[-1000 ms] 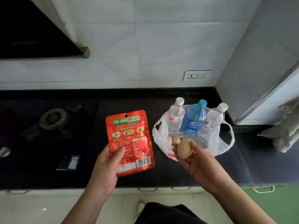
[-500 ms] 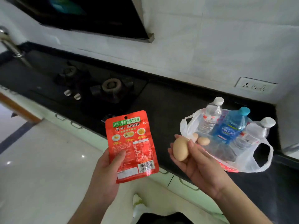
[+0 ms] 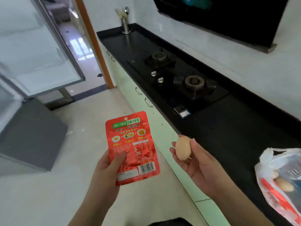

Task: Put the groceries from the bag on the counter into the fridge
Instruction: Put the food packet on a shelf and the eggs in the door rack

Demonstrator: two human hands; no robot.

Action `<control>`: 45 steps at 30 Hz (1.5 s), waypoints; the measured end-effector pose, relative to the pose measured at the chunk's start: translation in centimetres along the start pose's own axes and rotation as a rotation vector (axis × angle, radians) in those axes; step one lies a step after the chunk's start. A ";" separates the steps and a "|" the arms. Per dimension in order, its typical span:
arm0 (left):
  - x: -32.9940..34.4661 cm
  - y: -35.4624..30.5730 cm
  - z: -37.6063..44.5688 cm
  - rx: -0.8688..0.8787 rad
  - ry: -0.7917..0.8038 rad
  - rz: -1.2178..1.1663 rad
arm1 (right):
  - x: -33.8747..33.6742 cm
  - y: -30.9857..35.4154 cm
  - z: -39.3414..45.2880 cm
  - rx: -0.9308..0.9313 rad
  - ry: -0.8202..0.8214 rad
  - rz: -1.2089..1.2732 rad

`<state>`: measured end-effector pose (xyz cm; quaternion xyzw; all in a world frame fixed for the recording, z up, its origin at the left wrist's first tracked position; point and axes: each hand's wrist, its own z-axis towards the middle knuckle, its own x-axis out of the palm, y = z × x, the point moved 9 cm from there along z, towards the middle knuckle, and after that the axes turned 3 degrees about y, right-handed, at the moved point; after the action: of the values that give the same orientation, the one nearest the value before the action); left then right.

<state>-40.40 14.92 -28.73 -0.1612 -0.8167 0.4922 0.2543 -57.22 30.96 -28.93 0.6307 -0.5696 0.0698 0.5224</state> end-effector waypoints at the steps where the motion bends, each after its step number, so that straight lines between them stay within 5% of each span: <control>1: -2.0 -0.5 -0.1 0.013 -0.026 -0.022 | 1.8 -1.2 0.8 0.014 0.028 -0.010; 16: -28.4 -9.2 -2.0 0.162 -0.355 -0.169 | 25.6 -20.0 9.0 0.292 0.345 -0.137; 45: -39.5 -25.5 17.2 0.284 -0.653 -0.247 | 49.1 -21.1 36.8 0.494 0.597 -0.184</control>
<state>-18.24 -29.63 -22.92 0.1410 -0.7918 0.5914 0.0576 -42.47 -32.04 -23.97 0.7378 -0.3000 0.3377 0.5017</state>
